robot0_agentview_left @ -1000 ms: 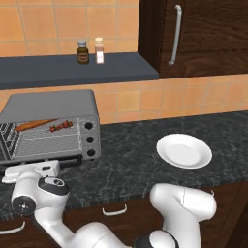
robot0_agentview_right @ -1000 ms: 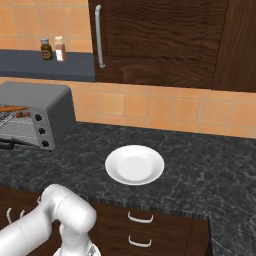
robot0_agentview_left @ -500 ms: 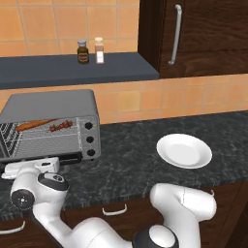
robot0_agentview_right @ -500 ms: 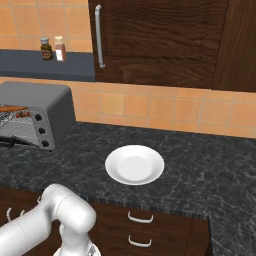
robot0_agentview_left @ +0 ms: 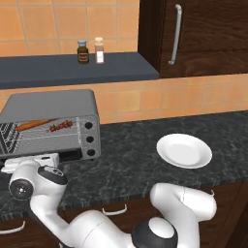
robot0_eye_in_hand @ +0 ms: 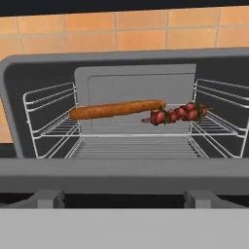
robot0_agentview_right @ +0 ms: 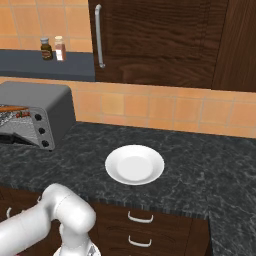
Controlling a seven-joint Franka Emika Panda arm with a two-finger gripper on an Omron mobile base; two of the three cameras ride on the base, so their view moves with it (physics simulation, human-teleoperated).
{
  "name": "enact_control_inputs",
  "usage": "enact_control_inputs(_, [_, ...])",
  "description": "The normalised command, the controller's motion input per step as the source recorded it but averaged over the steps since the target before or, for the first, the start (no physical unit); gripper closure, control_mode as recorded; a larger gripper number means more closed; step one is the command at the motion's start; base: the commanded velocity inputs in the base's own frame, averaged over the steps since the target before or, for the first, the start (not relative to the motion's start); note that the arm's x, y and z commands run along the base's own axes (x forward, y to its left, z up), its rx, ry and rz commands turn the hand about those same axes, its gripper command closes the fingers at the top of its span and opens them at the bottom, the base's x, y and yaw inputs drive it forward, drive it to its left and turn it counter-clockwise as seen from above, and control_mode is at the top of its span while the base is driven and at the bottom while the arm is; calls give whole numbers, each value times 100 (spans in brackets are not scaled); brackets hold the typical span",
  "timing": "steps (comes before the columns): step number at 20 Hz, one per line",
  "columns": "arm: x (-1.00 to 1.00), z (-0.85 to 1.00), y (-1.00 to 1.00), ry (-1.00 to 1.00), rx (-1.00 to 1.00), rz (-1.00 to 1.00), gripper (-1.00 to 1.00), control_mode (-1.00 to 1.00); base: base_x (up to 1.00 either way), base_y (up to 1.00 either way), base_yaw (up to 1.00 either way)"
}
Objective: Pick up the kebab skewer and baguette bread, and place them inside the toaster oven. Close the toaster oven door and start by setting the timer.
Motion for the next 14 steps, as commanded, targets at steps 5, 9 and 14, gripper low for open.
enact_control_inputs(5, [-2, 99, 0, -2, 0, 0, -100, -100, 0, 0, 0])
enact_control_inputs(9, [-25, 96, -6, -6, 0, 0, -100, -100, 0, 0, 0])
enact_control_inputs(14, [-38, 99, -8, 0, 0, 0, -100, -100, 0, 0, 0])
